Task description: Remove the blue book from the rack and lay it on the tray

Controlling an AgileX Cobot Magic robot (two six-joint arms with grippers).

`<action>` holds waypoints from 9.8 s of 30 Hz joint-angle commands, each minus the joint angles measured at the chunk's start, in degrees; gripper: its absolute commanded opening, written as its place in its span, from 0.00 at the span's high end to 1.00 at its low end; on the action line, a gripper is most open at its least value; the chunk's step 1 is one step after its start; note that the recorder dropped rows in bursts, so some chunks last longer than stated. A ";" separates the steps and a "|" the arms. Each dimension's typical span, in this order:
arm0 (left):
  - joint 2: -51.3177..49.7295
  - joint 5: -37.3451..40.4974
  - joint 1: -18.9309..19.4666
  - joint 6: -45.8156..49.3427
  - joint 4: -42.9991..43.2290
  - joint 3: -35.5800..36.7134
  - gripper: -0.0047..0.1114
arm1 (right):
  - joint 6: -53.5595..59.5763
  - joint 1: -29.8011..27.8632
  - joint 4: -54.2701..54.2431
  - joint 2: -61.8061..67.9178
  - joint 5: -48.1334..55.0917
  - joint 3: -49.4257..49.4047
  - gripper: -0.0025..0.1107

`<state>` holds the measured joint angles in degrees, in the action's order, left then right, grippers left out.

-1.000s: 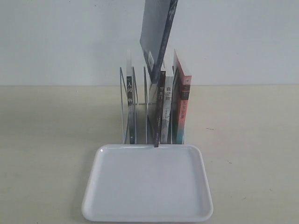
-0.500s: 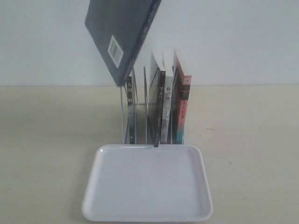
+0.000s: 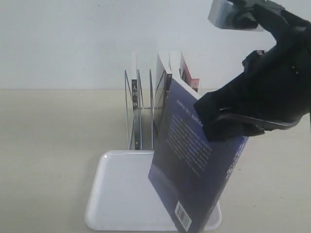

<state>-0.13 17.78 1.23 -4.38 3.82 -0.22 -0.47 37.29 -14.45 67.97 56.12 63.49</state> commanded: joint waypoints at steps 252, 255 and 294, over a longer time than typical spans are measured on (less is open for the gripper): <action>0.13 -0.22 -0.46 0.12 0.17 0.22 0.91 | -4.57 -29.84 15.13 -67.19 -34.60 -45.29 0.97; 0.13 -0.22 -0.46 0.12 0.17 0.22 0.91 | -3.42 -29.84 13.15 -67.27 -35.92 -47.37 0.97; 0.13 -0.22 -0.46 0.12 0.17 0.22 0.91 | -2.13 -29.84 13.38 -67.97 -36.17 -63.49 0.97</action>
<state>-0.13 17.78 1.23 -4.38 3.82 -0.22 -3.04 7.86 -1.47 0.31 20.58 -0.04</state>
